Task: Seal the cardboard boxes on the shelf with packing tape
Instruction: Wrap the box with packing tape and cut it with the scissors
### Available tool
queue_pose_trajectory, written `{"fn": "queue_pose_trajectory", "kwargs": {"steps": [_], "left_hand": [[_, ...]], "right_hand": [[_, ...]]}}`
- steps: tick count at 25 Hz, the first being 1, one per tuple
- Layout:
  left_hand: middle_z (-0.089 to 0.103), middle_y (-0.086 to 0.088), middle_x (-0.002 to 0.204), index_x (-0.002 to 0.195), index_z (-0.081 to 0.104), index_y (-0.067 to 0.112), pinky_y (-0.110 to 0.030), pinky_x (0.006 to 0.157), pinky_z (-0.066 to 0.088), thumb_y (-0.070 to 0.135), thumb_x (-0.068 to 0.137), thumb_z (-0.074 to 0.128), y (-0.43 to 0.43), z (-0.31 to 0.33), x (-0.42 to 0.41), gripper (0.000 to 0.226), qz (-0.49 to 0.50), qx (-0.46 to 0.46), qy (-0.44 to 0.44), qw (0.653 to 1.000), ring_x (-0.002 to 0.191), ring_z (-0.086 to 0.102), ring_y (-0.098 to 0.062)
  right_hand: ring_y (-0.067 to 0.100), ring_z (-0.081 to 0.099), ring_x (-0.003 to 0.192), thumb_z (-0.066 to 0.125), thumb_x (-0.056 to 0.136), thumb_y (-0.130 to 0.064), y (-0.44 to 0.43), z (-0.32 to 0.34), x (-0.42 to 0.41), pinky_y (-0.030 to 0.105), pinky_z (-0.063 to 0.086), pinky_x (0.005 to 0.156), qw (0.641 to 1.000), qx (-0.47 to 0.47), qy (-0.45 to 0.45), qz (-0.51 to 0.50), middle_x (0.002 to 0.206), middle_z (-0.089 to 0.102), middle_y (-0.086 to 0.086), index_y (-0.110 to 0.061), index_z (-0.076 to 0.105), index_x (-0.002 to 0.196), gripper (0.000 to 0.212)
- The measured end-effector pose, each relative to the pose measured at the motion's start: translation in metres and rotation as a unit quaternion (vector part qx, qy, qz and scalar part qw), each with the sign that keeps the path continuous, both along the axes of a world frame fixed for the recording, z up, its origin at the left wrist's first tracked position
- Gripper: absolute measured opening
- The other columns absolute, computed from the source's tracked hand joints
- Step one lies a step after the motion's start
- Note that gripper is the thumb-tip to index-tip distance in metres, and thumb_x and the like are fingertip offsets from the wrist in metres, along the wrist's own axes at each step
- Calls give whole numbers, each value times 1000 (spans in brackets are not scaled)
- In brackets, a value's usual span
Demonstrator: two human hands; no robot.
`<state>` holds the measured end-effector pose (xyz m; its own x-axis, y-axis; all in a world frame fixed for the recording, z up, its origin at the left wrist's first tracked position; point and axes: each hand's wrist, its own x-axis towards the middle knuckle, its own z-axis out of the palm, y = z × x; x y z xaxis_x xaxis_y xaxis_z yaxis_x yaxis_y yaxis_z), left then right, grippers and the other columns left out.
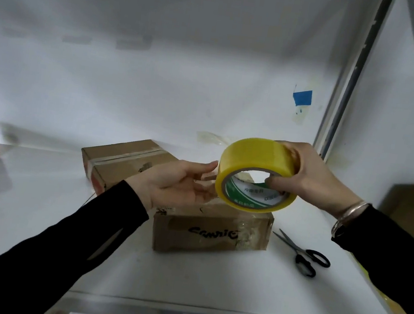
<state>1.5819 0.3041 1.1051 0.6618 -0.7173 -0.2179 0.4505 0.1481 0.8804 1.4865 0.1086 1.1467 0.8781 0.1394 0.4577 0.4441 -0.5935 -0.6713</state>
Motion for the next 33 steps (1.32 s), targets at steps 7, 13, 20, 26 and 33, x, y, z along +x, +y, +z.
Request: {"fn": "queue_pose_trajectory", "kwargs": {"steps": [7,13,20,26,33], "left_hand": [[62,-11,65,76,61,1,-30,49,57,28,78,65,-21,-8,-7,27,51,21,83,995,60,63,-22],[68,-9,59,57,69,0,-23,46,56,7,84,56,-26,-16,1,30,79,-47,67,994,49,66,-15],[68,-25,105,108,59,-9,-35,76,59,-7,74,53,5,-8,0,34,0,-58,10,998,92,70,-30],[66,-33,100,99,54,-7,-42,59,60,23,87,56,0,-6,-3,33,41,-30,108,993,82,69,-41],[72,-12,65,93,49,-2,-28,63,59,-14,89,44,-12,-6,3,14,83,75,-53,992,61,72,-20]], "right_hand": [[-4,57,51,65,57,-12,-1,3,-13,5,39,48,1000,-19,1,12,55,61,-21,-24,56,70,20],[0,53,49,68,51,-14,-16,-6,-14,12,43,49,998,57,-19,0,53,58,-12,-22,57,68,21],[2,54,51,67,49,-16,-32,-16,-21,16,46,49,998,61,0,-4,56,59,-6,-19,58,71,24],[-5,59,53,63,57,-7,-29,-26,-19,6,41,51,999,19,27,-1,56,62,-22,-23,58,75,25],[-5,59,57,67,54,-15,-32,-29,-10,5,41,52,999,-13,31,-1,61,63,-25,-29,58,76,28]]}}
